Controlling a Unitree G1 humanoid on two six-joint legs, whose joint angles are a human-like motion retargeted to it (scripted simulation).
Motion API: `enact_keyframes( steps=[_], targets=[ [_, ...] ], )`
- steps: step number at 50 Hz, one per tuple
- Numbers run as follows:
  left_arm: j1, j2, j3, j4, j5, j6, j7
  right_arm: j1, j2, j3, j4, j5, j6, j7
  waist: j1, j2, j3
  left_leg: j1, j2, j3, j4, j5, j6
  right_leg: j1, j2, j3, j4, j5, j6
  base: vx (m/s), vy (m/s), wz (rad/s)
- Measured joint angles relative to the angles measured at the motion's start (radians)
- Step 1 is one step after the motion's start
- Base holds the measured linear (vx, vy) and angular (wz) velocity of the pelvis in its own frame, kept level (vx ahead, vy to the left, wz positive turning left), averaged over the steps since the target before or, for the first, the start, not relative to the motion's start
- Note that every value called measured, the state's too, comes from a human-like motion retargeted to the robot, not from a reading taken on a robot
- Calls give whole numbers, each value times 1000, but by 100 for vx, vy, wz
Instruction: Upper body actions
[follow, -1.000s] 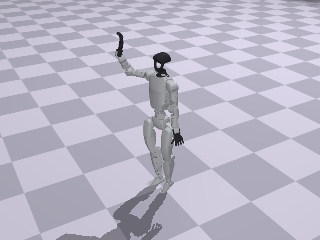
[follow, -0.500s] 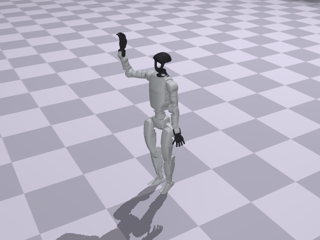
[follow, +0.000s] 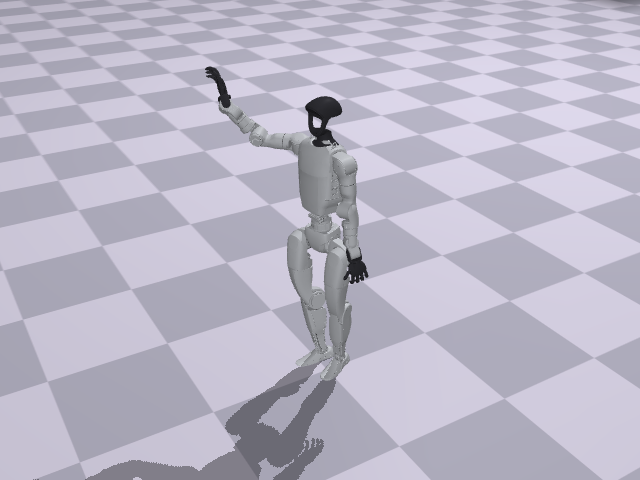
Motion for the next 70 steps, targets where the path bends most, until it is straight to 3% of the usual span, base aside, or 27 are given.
enact_keyframes(
  steps=[6,11,15,17,23,27,31,33,35,38,42,46,50,53,57,60,65,70],
  targets=[
    [-2,-22,39,16,-73,-4,4,311,179,-497,207,458,-75,250,-50,22,9,13,-8,-13,-8,-11,5,-6,-3,-31,-2,6,-2,2,10,9],
    [2,-25,15,10,-73,-5,0,626,441,-671,175,592,-253,284,-50,39,17,14,7,34,0,-18,-2,-16,6,6,1,15,-9,5,10,-49],
    [10,-21,-13,-3,-40,-2,-7,867,663,-646,209,398,-378,300,-43,50,29,18,25,78,3,-18,-5,-16,21,45,3,23,-14,5,5,-56],
    [15,-19,-23,-6,-31,-2,-4,960,744,-599,297,264,-383,360,-44,51,35,22,31,93,2,-17,-6,-16,26,60,4,26,-16,4,-1,-39],
    [11,-5,-49,-5,-25,-8,-16,1155,906,-396,612,-209,-225,693,-36,38,57,32,32,100,2,-15,-8,-11,25,68,6,30,-20,0,0,-4],
    [4,-8,-60,-9,-26,-11,-15,1217,970,-243,797,-486,-219,782,-27,42,68,25,29,85,1,-9,-7,-12,22,58,6,27,-20,-1,1,12],
    [7,-22,-56,-3,-56,-21,-7,1245,1059,-151,948,-499,-186,793,-44,63,78,22,31,54,-4,-2,-4,-13,16,30,9,24,-8,-1,-1,36],
    [10,-23,-50,4,-75,-25,-15,1261,1107,-148,985,-430,-144,788,-39,89,85,19,61,49,-3,0,-10,-23,-8,29,33,22,34,0,0,0],
    [17,-21,-7,-1,-44,-31,-50,1271,1122,-189,965,-376,-98,707,-19,79,90,13,62,67,4,3,-12,-21,-10,45,35,23,32,0,-2,-32],
    [17,7,91,-16,58,5,-85,1265,1076,-273,940,-362,-203,716,-3,58,103,6,47,73,14,15,-11,-2,-4,56,18,27,12,2,2,-4],
    [-46,156,350,17,46,120,18,1220,944,-446,939,-339,-162,760,28,41,108,10,31,70,15,16,-8,12,-11,43,9,29,5,0,0,0],
    [-89,487,611,38,-52,227,-24,1158,720,-709,907,-231,-97,833,64,10,87,-8,17,54,15,18,-8,1,-25,30,6,27,6,-2,-3,18],
    [-143,874,779,3,-275,276,107,1047,397,-907,816,111,-44,752,88,-2,18,-51,15,45,16,18,-11,-41,-32,24,9,22,11,7,0,13],
    [-169,1077,829,-95,-341,228,202,828,238,-849,633,265,-50,612,72,31,-41,-93,26,55,19,14,-14,-86,-26,35,14,20,13,3,13,-19],
    [-202,1263,845,-308,-309,174,279,480,156,-521,278,221,-33,513,56,81,-66,-112,37,83,18,7,-16,-113,-17,59,16,21,13,-6,20,-37],
    [-376,1331,718,-537,-245,93,361,260,122,-247,10,89,-5,359,50,93,-76,-102,32,87,17,4,-15,-105,-18,62,14,19,12,2,3,-2],
    [-1036,1248,95,-851,-27,-86,499,42,45,112,-350,-71,-34,52,79,77,-115,-93,18,63,20,4,-12,-82,-27,40,12,11,15,8,-5,26],
    [-1473,1134,-453,-1079,303,-196,525,-183,-48,483,-644,-277,-142,-61,94,63,-166,-93,15,41,21,3,-9,-68,-23,22,6,3,19,9,-1,22]
  ],
)
